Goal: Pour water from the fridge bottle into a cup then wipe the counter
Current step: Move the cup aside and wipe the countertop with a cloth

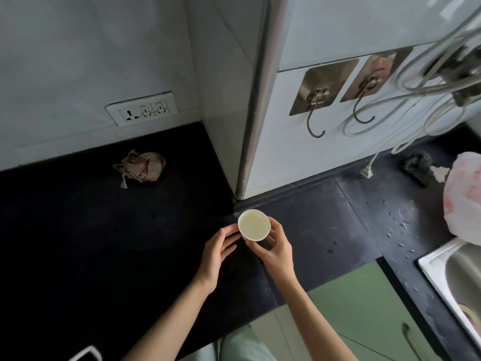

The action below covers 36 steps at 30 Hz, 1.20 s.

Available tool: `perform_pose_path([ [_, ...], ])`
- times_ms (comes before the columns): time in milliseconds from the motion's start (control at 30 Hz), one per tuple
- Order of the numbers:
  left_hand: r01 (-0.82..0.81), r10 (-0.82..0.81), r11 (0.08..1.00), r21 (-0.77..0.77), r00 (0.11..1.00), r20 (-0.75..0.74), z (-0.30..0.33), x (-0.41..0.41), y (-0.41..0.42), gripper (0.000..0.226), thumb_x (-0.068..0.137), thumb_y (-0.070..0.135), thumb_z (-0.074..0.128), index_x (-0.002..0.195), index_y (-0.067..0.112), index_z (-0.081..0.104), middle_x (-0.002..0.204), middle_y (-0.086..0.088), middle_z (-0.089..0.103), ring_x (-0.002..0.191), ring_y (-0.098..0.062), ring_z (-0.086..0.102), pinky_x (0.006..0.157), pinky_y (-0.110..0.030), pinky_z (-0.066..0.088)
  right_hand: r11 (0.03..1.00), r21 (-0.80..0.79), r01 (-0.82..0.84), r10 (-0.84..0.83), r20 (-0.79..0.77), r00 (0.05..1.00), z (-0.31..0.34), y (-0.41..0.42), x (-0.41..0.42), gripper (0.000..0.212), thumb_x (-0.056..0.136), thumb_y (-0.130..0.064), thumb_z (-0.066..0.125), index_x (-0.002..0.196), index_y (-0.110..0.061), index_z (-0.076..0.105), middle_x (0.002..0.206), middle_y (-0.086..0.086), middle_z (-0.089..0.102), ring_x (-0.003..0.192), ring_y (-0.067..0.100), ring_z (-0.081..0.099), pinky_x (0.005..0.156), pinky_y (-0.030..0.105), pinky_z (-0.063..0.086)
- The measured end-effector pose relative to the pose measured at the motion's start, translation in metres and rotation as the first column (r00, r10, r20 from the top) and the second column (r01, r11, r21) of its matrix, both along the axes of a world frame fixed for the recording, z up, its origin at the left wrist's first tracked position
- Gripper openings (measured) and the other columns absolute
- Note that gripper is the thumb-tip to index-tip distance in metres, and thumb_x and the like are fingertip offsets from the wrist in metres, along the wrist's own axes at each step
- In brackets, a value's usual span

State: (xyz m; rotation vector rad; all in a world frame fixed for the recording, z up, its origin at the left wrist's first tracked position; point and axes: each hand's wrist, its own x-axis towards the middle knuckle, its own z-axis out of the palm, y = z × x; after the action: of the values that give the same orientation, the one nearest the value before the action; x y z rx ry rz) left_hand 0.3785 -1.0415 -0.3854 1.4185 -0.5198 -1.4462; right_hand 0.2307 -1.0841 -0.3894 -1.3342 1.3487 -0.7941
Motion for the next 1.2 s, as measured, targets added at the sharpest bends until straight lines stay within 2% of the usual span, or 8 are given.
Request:
perform_pose_path([
  [200,0.038,-0.033,0.999,-0.017,0.976,0.217,0.008,0.013,0.005,0.029,0.104,0.025,0.036,0.126,0.026,0.056,0.13,0.004,0.059,0.123,-0.012,0.055,0.106,-0.036,0.043,0.995,-0.041,-0.089,0.079,-0.212,0.974,0.006,0.007,-0.006,0.084,0.075,-0.051,0.073,0.145,-0.03,0.033,0.146,-0.018,0.039,0.133,-0.003,0.036,0.109,0.024,0.033],
  [333,0.08,-0.051,0.996,-0.039,0.87,0.491,0.021,0.035,0.012,0.031,0.102,0.021,0.042,0.13,0.022,0.056,0.133,0.006,0.056,0.124,-0.006,0.05,0.1,-0.017,0.039,0.953,-0.24,-0.186,0.073,-0.413,0.908,0.022,0.013,-0.01,0.062,0.088,-0.05,0.057,0.142,-0.024,0.041,0.148,-0.007,0.04,0.138,0.009,0.034,0.107,0.026,0.033],
  [433,0.161,-0.053,0.984,-0.07,0.651,0.758,0.035,0.053,0.017,0.035,0.101,0.019,0.044,0.135,0.015,0.053,0.135,0.004,0.054,0.123,-0.003,0.046,0.098,-0.01,0.033,0.883,-0.376,-0.281,0.055,-0.511,0.858,0.033,0.011,-0.004,0.052,0.094,-0.05,0.048,0.134,-0.017,0.054,0.141,-0.003,0.05,0.134,0.014,0.041,0.103,0.027,0.038],
  [500,0.189,-0.025,0.979,-0.078,0.492,0.87,0.044,0.064,0.022,0.035,0.1,0.019,0.047,0.134,0.012,0.054,0.135,0.001,0.055,0.124,-0.008,0.049,0.101,-0.015,0.034,0.839,-0.431,-0.332,0.046,-0.552,0.832,0.041,0.007,0.004,0.049,0.094,-0.047,0.042,0.127,-0.015,0.059,0.133,-0.002,0.057,0.131,0.016,0.044,0.103,0.033,0.045],
  [700,0.095,0.058,0.993,-0.064,0.066,0.996,0.056,0.095,0.041,0.031,0.09,0.013,0.064,0.119,0.004,0.064,0.122,-0.013,0.064,0.113,-0.027,0.062,0.097,-0.038,0.05,0.682,-0.582,-0.444,0.041,-0.575,0.817,0.059,-0.003,0.051,0.04,0.097,-0.037,0.045,0.118,-0.01,0.066,0.12,0.004,0.066,0.122,0.023,0.054,0.098,0.038,0.048],
  [767,0.03,0.02,0.999,-0.019,-0.02,1.0,0.059,0.104,0.05,0.034,0.089,0.015,0.065,0.121,0.004,0.063,0.122,-0.014,0.063,0.113,-0.027,0.061,0.095,-0.042,0.051,0.641,-0.604,-0.474,0.072,-0.568,0.82,0.059,-0.004,0.07,0.038,0.096,-0.034,0.047,0.115,-0.008,0.067,0.117,0.006,0.067,0.118,0.026,0.057,0.094,0.039,0.05],
  [1033,-0.212,-0.131,0.971,0.111,-0.084,0.988,0.064,0.139,0.074,0.04,0.09,0.023,0.062,0.127,0.01,0.058,0.13,-0.013,0.058,0.119,-0.027,0.057,0.098,-0.046,0.048,0.482,-0.573,-0.663,0.227,-0.649,0.726,0.045,-0.005,0.141,0.04,0.095,-0.036,0.046,0.116,-0.009,0.066,0.118,0.009,0.066,0.118,0.028,0.057,0.096,0.041,0.05],
  [1200,-0.247,-0.229,0.948,0.2,-0.093,0.969,0.061,0.171,0.083,0.041,0.091,0.029,0.059,0.129,0.014,0.057,0.133,-0.011,0.055,0.124,-0.027,0.053,0.103,-0.048,0.043,0.472,-0.517,-0.714,0.233,-0.708,0.667,0.035,-0.006,0.177,0.034,0.092,-0.031,0.06,0.119,-0.01,0.065,0.121,0.009,0.065,0.12,0.029,0.055,0.097,0.042,0.048],
])
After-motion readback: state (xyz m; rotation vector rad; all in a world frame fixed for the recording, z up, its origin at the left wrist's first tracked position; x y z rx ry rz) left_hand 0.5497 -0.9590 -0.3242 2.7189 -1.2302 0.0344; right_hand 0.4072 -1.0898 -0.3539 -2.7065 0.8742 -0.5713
